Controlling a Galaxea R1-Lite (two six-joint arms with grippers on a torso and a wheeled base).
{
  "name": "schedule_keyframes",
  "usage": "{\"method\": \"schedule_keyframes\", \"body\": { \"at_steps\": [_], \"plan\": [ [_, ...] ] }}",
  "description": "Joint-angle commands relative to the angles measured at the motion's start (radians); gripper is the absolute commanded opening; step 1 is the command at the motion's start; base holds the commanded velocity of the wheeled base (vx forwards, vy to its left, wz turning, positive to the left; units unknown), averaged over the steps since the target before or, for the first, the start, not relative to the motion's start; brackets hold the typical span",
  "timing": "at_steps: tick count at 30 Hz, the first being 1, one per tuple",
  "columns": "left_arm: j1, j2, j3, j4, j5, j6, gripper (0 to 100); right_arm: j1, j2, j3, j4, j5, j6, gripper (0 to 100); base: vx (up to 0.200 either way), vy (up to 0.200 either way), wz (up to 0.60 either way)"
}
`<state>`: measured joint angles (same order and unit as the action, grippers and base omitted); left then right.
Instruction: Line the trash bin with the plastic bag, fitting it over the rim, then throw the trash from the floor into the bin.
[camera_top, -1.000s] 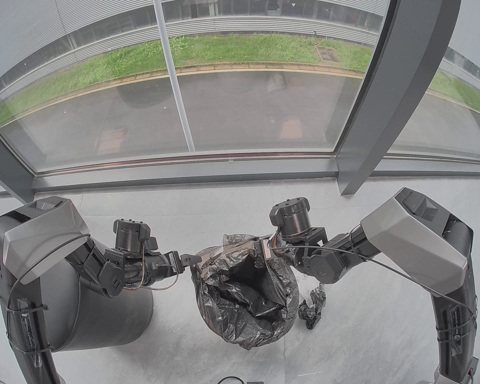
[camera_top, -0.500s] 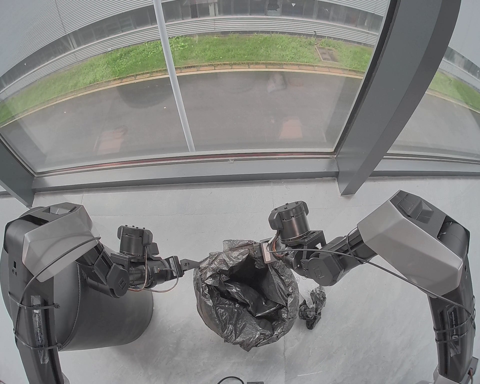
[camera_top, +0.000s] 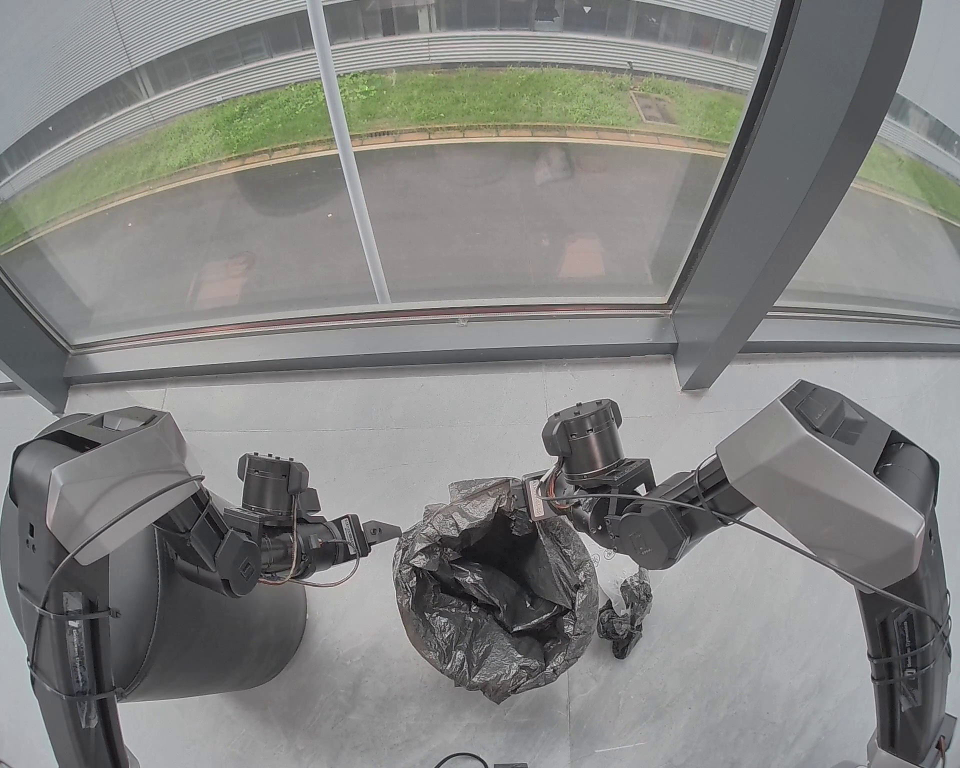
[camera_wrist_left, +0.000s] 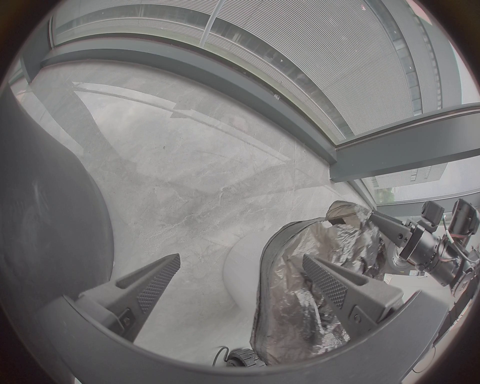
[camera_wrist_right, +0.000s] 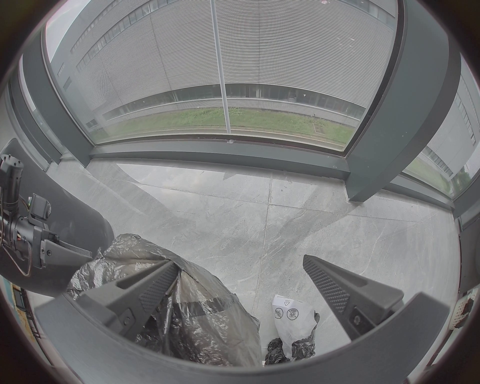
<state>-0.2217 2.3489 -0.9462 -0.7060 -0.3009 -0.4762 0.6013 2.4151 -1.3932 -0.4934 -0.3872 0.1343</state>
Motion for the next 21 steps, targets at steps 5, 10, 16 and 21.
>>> {"method": "schedule_keyframes", "body": {
  "at_steps": [5, 10, 16, 21],
  "plan": [
    [-0.004, -0.168, 0.113, 0.0, -0.001, -0.013, 100, 0.032, -0.177, 0.095, 0.055, 0.019, 0.004, 100, 0.0, 0.0, 0.0],
    [-0.031, -0.221, 0.185, -0.004, -0.001, -0.013, 100, 0.087, -0.217, 0.158, 0.07, 0.042, 0.005, 100, 0.0, 0.0, 0.0],
    [-0.065, -0.281, 0.239, -0.006, -0.003, -0.016, 100, 0.107, -0.165, 0.184, 0.084, 0.05, 0.008, 100, 0.0, 0.0, 0.0],
    [-0.065, -0.33, 0.264, -0.006, -0.003, -0.022, 100, 0.15, -0.157, 0.238, 0.078, 0.084, 0.019, 100, 0.0, 0.0, 0.0]
  ]
}}
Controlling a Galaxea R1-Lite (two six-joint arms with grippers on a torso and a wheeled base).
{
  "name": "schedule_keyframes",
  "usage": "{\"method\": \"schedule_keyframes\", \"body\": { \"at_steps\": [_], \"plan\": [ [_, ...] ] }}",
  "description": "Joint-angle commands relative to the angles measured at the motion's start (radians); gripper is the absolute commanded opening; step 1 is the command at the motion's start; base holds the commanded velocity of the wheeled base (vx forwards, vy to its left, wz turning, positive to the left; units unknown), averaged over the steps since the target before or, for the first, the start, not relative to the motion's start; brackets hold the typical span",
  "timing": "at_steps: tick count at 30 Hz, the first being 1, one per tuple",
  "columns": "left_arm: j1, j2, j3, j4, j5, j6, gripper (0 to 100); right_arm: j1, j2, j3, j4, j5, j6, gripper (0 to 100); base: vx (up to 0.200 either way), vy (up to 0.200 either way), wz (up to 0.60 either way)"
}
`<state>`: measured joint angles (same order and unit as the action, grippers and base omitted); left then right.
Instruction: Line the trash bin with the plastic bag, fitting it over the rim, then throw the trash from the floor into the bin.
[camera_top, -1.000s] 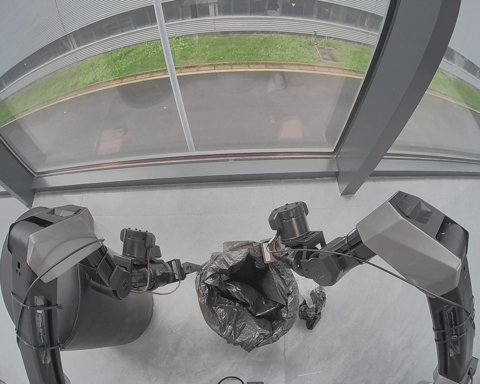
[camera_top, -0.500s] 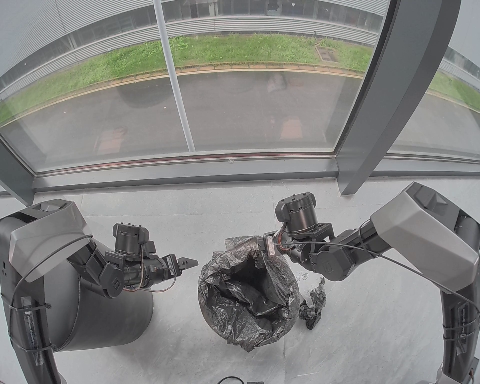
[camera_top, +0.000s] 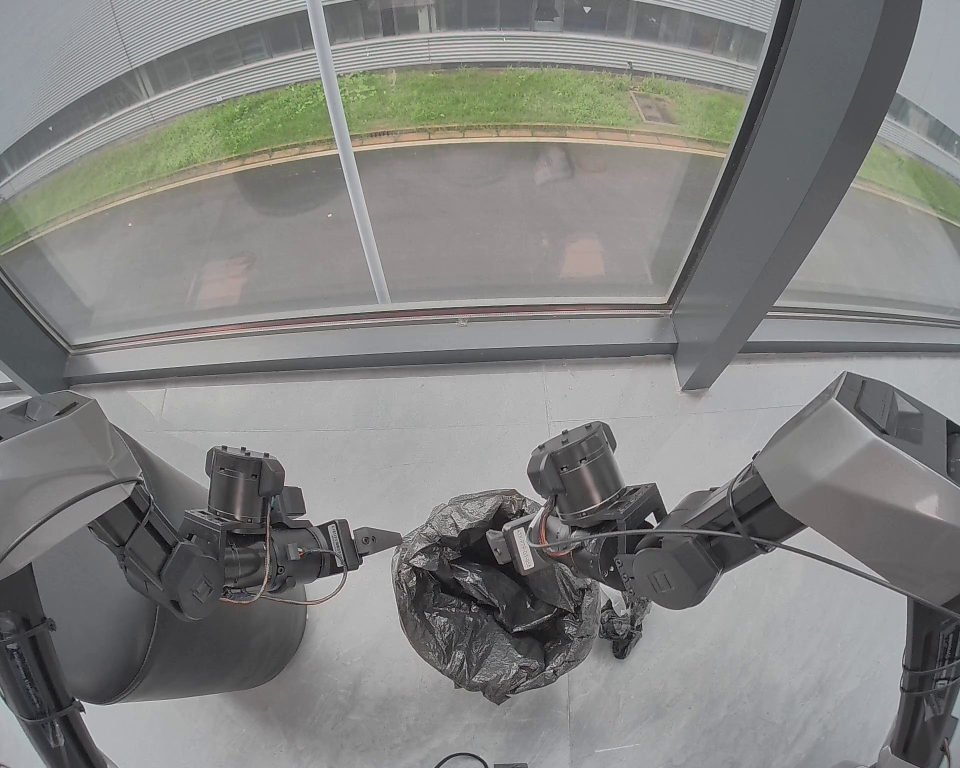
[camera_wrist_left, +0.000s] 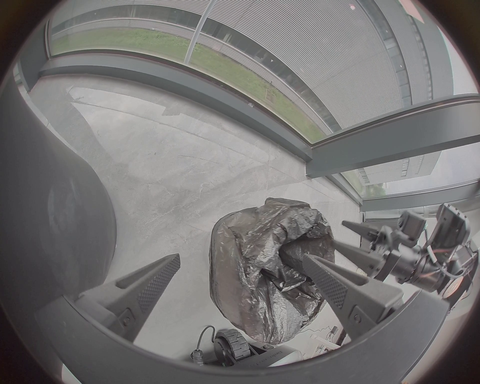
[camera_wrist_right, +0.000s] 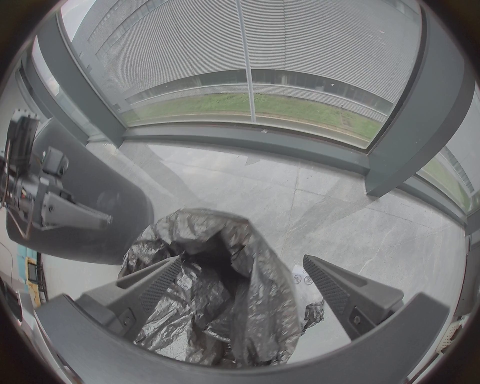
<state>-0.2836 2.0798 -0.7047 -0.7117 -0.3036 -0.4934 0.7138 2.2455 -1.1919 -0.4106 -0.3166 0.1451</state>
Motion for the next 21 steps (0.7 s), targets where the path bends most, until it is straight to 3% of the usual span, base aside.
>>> {"method": "schedule_keyframes", "body": {
  "at_steps": [1, 10, 21],
  "plan": [
    [-0.003, -0.066, 0.024, 0.0, -0.002, -0.007, 100, 0.041, 0.014, 0.038, -0.005, 0.014, 0.011, 100, 0.0, 0.0, 0.0],
    [0.004, -0.05, 0.048, -0.091, -0.008, -0.034, 100, 0.076, 0.048, 0.069, -0.007, 0.016, 0.042, 100, 0.0, 0.0, 0.0],
    [0.008, -0.018, 0.079, -0.187, -0.008, -0.065, 100, 0.049, 0.174, -0.029, -0.007, 0.013, 0.03, 100, 0.0, 0.0, 0.0]
  ]
}}
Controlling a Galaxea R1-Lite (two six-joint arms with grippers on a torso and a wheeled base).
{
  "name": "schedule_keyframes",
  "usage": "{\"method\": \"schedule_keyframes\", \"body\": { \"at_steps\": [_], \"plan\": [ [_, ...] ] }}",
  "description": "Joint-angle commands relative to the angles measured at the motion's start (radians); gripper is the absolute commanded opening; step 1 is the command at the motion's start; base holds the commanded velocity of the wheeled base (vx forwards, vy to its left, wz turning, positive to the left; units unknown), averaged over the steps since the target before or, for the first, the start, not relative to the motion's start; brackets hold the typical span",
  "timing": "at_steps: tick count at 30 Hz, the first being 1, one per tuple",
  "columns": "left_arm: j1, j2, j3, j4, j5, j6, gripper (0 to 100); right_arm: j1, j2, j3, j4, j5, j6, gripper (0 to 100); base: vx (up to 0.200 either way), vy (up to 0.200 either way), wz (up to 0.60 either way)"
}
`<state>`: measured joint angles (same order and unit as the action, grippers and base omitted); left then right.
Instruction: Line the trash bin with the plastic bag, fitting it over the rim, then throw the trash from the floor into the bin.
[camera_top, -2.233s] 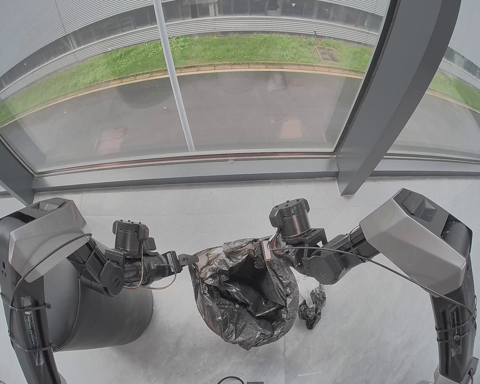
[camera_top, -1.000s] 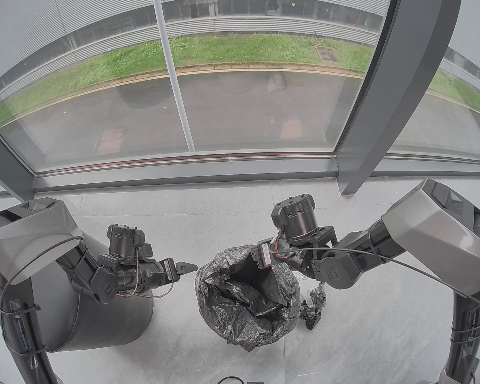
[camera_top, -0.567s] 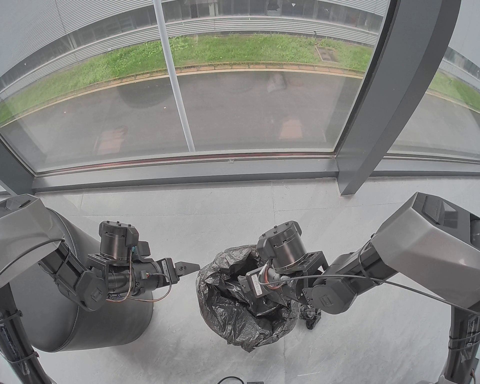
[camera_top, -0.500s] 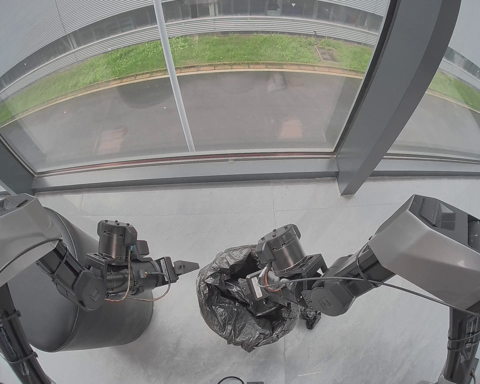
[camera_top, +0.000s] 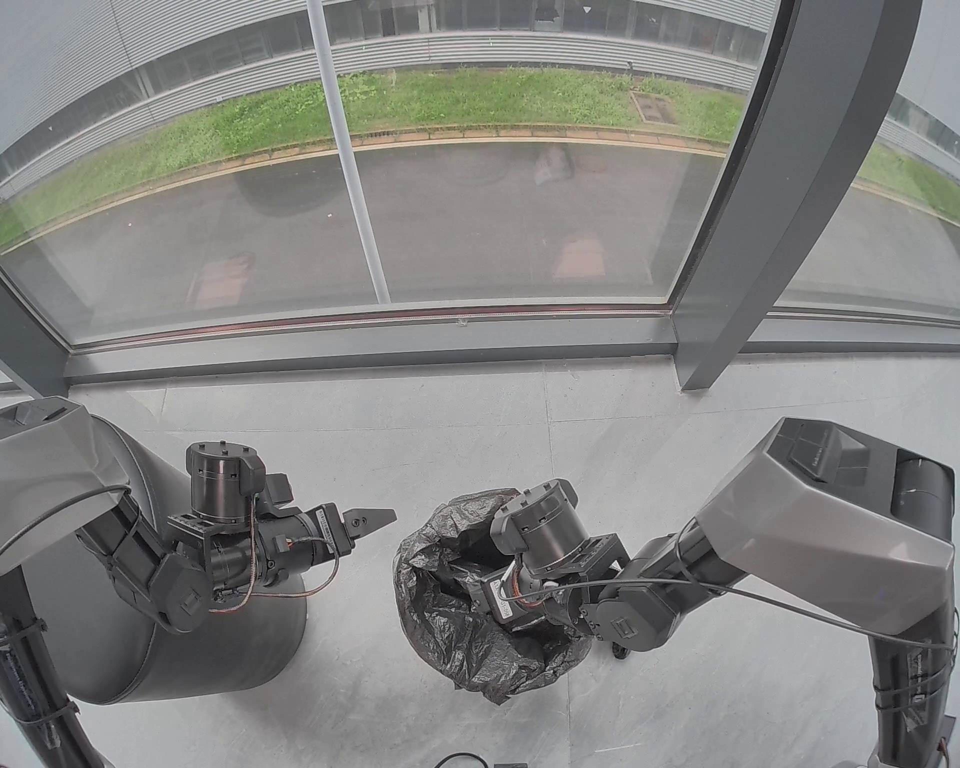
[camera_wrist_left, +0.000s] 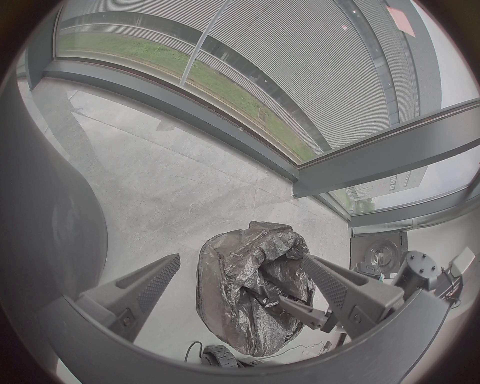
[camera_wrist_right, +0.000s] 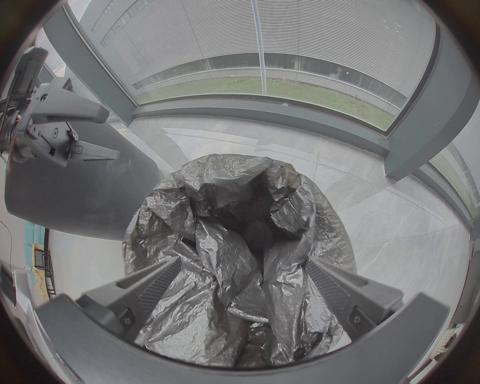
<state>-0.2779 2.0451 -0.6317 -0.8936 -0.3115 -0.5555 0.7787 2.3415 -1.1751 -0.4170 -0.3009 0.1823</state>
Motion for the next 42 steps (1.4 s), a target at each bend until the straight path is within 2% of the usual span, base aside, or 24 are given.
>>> {"method": "schedule_keyframes", "body": {
  "at_steps": [1, 10, 21, 26, 32, 42],
  "plan": [
    [0.002, 0.015, 0.006, -0.005, 0.0, -0.003, 100, -0.019, 0.093, -0.058, 0.0, -0.006, -0.009, 100, 0.0, 0.0, 0.0],
    [0.003, 0.015, 0.007, -0.005, 0.0, -0.003, 100, -0.05, 0.156, -0.14, 0.007, -0.012, -0.043, 100, 0.0, 0.0, 0.0],
    [0.003, 0.018, 0.009, -0.005, 0.0, -0.003, 100, -0.05, 0.145, -0.13, 0.007, -0.015, -0.043, 100, 0.0, 0.0, 0.0],
    [0.003, 0.02, 0.009, -0.005, 0.0, -0.003, 100, -0.022, 0.07, -0.078, 0.011, -0.014, -0.043, 100, 0.0, 0.0, 0.0],
    [0.008, 0.018, 0.009, -0.005, 0.0, -0.004, 100, 0.057, 0.004, -0.064, 0.011, -0.011, -0.043, 100, 0.0, 0.0, 0.0],
    [0.008, 0.024, 0.009, -0.005, 0.0, -0.001, 100, 0.073, 0.048, -0.04, 0.011, -0.015, -0.09, 100, 0.0, 0.0, 0.0]
  ]
}}
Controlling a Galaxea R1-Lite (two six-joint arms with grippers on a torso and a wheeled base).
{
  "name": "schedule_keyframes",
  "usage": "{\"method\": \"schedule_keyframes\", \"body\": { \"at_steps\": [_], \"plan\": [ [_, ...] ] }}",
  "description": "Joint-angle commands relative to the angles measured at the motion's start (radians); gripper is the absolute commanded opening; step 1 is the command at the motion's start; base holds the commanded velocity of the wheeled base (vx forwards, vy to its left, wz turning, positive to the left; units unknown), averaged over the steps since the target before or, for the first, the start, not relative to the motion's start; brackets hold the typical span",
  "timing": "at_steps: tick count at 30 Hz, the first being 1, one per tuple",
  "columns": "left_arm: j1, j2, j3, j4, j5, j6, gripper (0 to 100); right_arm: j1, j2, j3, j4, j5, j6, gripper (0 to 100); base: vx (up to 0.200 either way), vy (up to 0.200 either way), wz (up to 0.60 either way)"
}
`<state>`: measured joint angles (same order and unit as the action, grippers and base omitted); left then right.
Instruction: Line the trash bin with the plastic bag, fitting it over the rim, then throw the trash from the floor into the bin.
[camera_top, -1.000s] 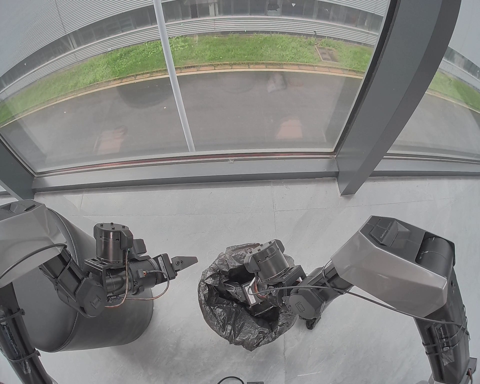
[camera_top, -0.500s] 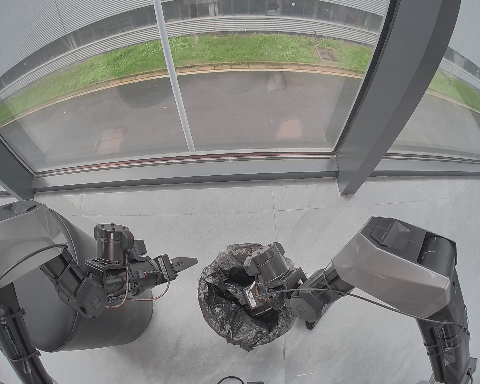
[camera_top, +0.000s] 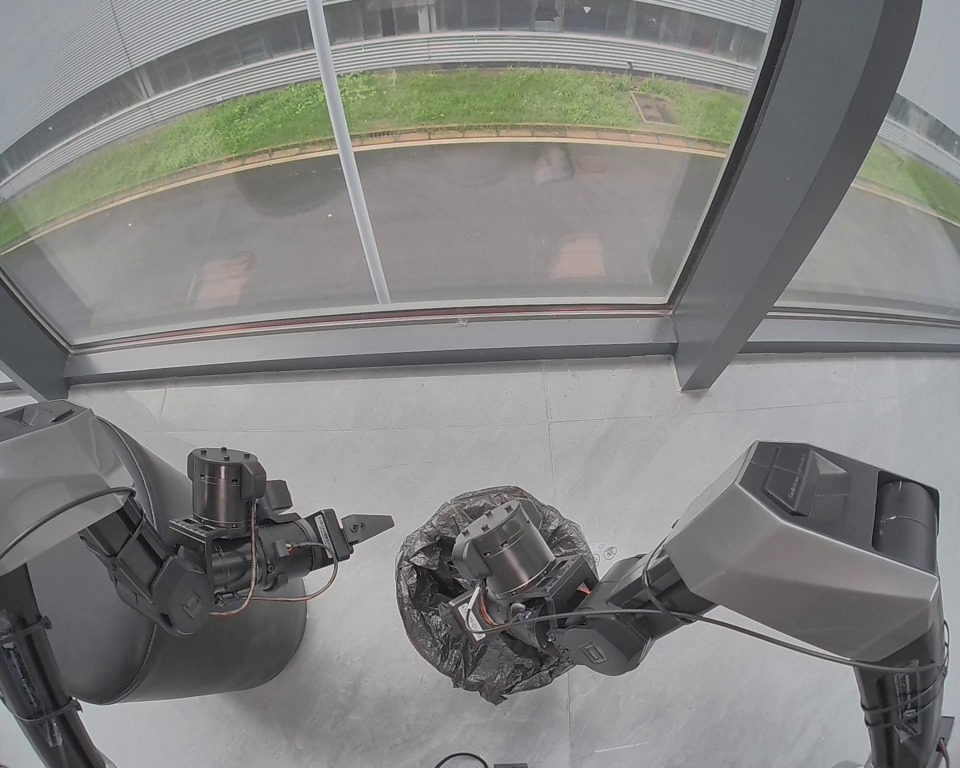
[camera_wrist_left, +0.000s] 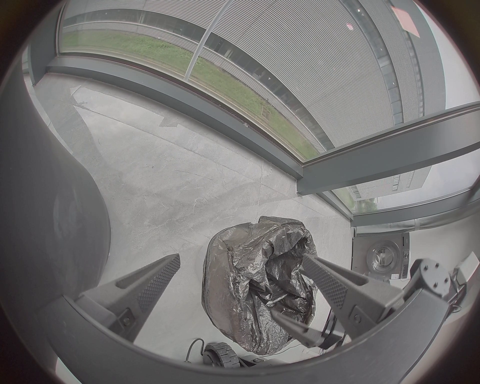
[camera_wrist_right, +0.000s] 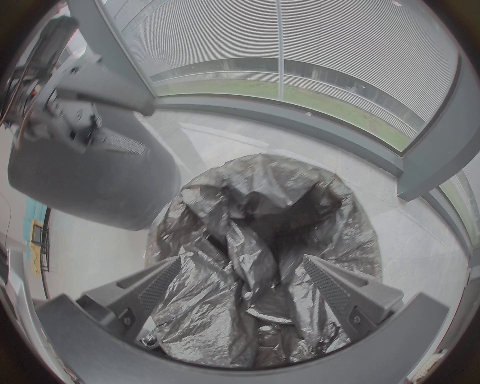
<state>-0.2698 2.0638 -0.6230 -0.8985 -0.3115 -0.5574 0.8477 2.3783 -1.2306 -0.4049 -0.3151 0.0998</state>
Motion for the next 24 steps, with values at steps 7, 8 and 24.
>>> {"method": "schedule_keyframes", "body": {
  "at_steps": [7, 8, 24],
  "plan": [
    [0.0, 0.021, -0.001, 0.0, 0.0, 0.001, 100, -0.006, 0.021, 0.031, 0.001, 0.001, -0.025, 100, 0.0, 0.0, 0.0],
    [0.0, 0.021, -0.003, 0.0, 0.0, -0.001, 100, -0.006, 0.025, 0.036, 0.0, 0.001, -0.025, 100, 0.0, 0.0, 0.0],
    [0.0, 0.029, -0.004, -0.002, 0.0, -0.001, 100, -0.009, 0.07, 0.097, -0.017, 0.011, -0.012, 100, 0.0, 0.0, 0.0]
  ]
}}
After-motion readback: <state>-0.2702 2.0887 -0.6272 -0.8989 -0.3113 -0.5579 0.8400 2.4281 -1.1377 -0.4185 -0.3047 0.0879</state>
